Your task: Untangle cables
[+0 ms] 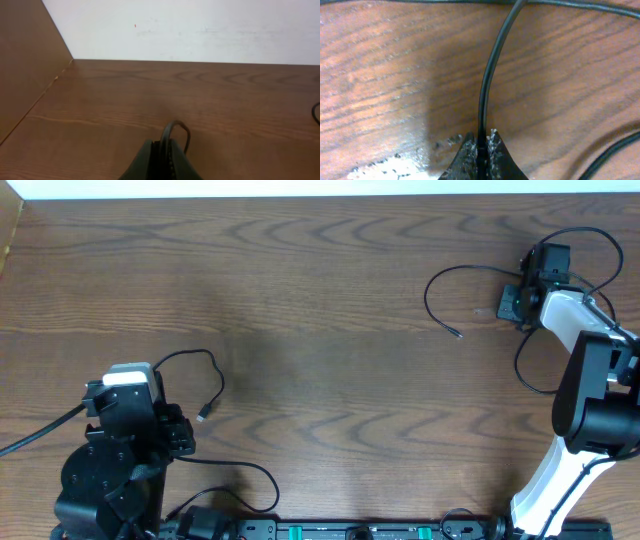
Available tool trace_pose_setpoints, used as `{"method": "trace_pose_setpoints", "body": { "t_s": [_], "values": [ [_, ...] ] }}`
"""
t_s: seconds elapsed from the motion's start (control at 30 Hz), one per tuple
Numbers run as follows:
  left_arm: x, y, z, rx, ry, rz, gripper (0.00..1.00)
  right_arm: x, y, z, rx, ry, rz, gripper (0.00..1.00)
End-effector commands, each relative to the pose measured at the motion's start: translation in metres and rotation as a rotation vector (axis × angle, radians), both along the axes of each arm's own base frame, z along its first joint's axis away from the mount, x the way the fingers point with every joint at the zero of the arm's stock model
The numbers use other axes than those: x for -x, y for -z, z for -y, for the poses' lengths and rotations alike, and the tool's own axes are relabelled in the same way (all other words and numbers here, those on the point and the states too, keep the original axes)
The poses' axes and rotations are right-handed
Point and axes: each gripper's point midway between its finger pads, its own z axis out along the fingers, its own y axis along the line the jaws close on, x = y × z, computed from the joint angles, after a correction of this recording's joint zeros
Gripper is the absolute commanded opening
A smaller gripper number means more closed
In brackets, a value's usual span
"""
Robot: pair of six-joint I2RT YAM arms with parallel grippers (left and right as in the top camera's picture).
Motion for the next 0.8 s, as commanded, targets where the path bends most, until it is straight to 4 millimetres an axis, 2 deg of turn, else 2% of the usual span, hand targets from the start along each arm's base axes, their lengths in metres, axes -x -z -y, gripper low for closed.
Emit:
{"method": "trace_pose_setpoints", "body": {
  "t_s": [0.0, 0.1, 0.2, 0.3, 0.4, 0.47, 0.57, 0.6, 0.63, 0.67, 0.7, 0.77],
  "values": [
    [0.001, 0.001, -0.001, 0.015, -0.008, 0.0, 0.07, 0.023, 0.004, 0.035, 0.095, 0.067, -0.074, 0.01],
    [0.001, 0.001, -0.001, 0.015, -0.008, -0.001, 0.07, 0.022, -0.032, 0.059, 0.095, 0.149, -0.003, 0.01],
    [0.001, 0.001, -0.001, 0.015, -0.008, -0.001, 0.07, 0.031, -0.081, 0.101, 0.125, 0.329, 0.102, 0.01],
    [0.001, 0.001, -0.001, 0.016, -0.009, -0.001, 0.08, 0.051, -0.135, 0.149, 0.172, 0.5, 0.22, 0.01],
    [0.001, 0.002, -0.001, 0.015, -0.008, -0.005, 0.08, 0.082, -0.179, 0.198, 0.215, 0.657, 0.322, 0.01],
    [0.001, 0.002, -0.001, 0.014, -0.008, -0.007, 0.08, 0.109, -0.195, 0.227, 0.196, 0.782, 0.38, 0.01],
    [0.001, 0.003, -0.001, 0.014, -0.008, -0.008, 0.08, 0.128, -0.19, 0.246, 0.05, 0.866, 0.43, 0.01],
    [0.001, 0.003, 0.0, 0.015, -0.005, -0.009, 0.07, 0.129, -0.185, 0.247, -0.023, 0.871, 0.442, 0.16],
    [0.001, 0.003, 0.001, 0.017, -0.001, -0.009, 0.07, 0.129, -0.18, 0.247, -0.097, 0.877, 0.453, 0.45],
    [0.001, 0.003, 0.002, 0.019, 0.005, -0.009, 0.08, 0.128, -0.175, 0.245, -0.162, 0.882, 0.461, 0.81],
    [0.001, 0.003, 0.002, 0.021, 0.01, -0.009, 0.07, 0.124, -0.169, 0.243, -0.225, 0.875, 0.465, 0.99],
    [0.001, 0.003, 0.003, 0.022, 0.013, -0.01, 0.07, 0.118, -0.161, 0.236, -0.29, 0.847, 0.458, 0.99]
  ]
}}
